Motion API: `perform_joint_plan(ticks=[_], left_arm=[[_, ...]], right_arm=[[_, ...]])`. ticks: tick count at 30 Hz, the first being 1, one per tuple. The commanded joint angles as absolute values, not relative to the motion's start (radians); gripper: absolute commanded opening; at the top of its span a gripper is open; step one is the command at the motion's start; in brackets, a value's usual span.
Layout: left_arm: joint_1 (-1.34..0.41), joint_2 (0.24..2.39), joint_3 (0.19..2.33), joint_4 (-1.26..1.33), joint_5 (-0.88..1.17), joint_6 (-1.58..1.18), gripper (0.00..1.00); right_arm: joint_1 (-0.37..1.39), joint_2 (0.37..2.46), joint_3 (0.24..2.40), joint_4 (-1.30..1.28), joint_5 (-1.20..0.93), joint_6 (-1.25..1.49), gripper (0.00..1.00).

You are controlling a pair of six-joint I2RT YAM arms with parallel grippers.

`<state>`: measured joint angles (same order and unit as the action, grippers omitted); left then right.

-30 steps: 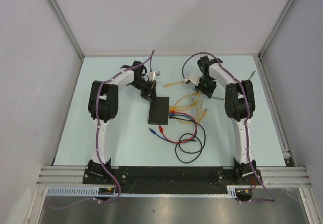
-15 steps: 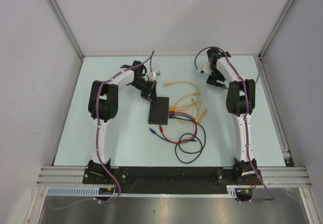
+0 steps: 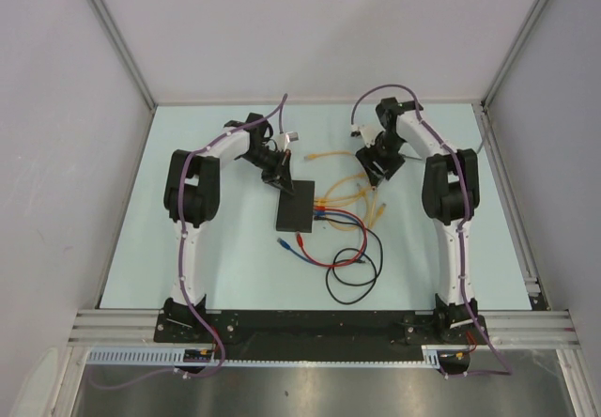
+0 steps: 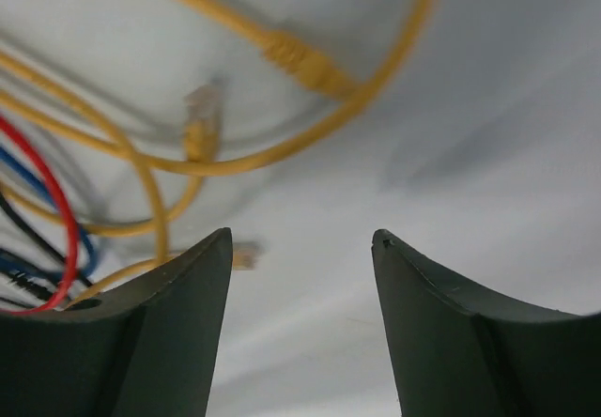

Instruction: Pull the plug from the switch port

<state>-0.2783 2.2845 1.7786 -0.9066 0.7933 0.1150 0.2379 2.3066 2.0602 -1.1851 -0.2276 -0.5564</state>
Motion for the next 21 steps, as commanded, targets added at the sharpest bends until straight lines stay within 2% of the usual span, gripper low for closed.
perform_joint_plan(ticks=[1,4,11,16,21], left_arm=[[-0.275,2.258,1.749,-0.913,0.733,0.169,0.01],[-0.273,2.256,1.746,-0.911,0.732,0.169,0.01],[-0.273,2.24,1.714,-0.897,0.727,0.163,0.01],[-0.273,2.232,1.704,-0.899,0.721,0.166,0.01],[-0.273,2.232,1.713,-0.9,0.718,0.167,0.01]], right_arm=[[0.288,2.227,1.929,-1.211,-0.408,-0.456,0.63],[0.331,2.207,1.85,-1.168,-0.396,-0.417,0.57],[0.376,2.247,1.836,-1.14,-0.333,-0.387,0.53],[0.402,2.253,1.787,-1.059,-0.187,-0.37,0.42],[0.394,2.238,1.726,-1.0,-0.034,-0.362,0.25]])
